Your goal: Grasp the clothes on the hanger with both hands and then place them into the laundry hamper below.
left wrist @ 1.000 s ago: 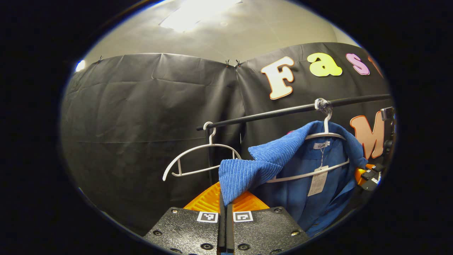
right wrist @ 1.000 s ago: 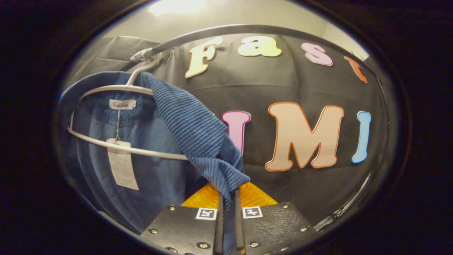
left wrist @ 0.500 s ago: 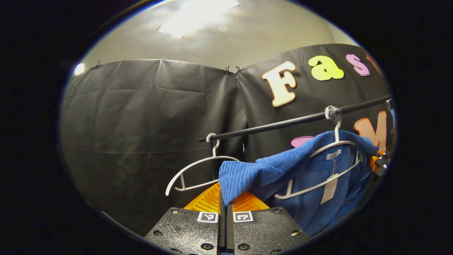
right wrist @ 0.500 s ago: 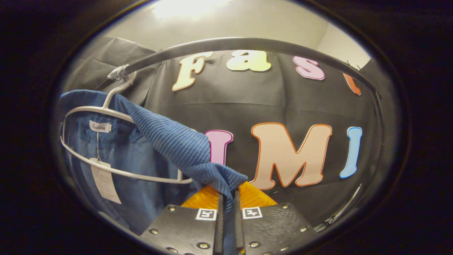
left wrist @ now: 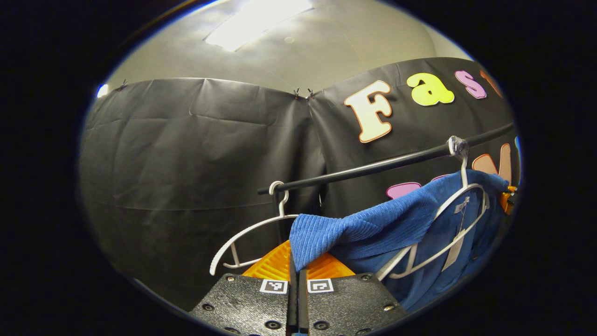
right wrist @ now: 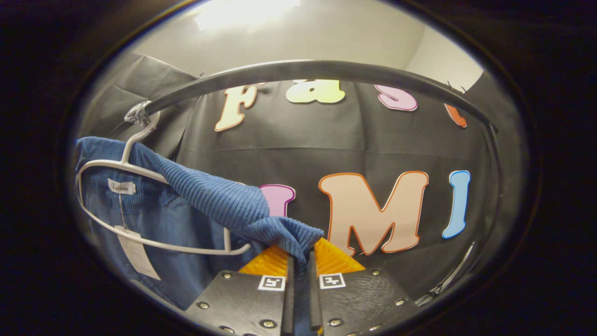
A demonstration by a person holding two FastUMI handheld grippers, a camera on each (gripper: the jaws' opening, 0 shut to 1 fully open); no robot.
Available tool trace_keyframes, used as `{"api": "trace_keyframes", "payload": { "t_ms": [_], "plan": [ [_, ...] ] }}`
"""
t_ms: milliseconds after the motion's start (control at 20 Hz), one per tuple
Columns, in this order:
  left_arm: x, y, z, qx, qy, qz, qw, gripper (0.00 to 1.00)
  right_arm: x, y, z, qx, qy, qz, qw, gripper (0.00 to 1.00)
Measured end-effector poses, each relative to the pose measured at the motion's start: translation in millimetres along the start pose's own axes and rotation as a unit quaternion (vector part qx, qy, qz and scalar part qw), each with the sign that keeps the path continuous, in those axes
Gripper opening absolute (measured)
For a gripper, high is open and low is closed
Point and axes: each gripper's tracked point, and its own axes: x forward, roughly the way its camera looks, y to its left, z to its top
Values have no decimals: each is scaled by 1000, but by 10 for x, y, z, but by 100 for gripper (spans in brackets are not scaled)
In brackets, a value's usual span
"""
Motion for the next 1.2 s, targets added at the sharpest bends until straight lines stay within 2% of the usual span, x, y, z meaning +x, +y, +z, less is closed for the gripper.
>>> {"api": "trace_keyframes", "payload": {
  "t_ms": [400,650,750,900,1000,1050,1200],
  "plan": [
    [163,-129,-427,-15,33,-33,999,1,148,-109,-51,4,3,-18,1000,12],
    [125,-225,-562,-1,34,-50,998,1,291,-115,-198,12,18,-23,999,12],
    [96,-256,-620,2,38,-52,998,4,328,-140,-259,10,23,-28,999,12],
    [37,-317,-698,-10,47,-54,997,1,373,-166,-383,7,40,-29,999,12],
    [45,-344,-768,-14,56,-55,997,4,384,-192,-452,3,48,-29,998,12],
    [-4,-358,-795,-13,58,-56,997,0,380,-193,-489,0,52,-28,998,12],
    [-30,-413,-855,-11,64,-57,996,1,369,-213,-603,-18,63,-27,998,12]
  ]
}}
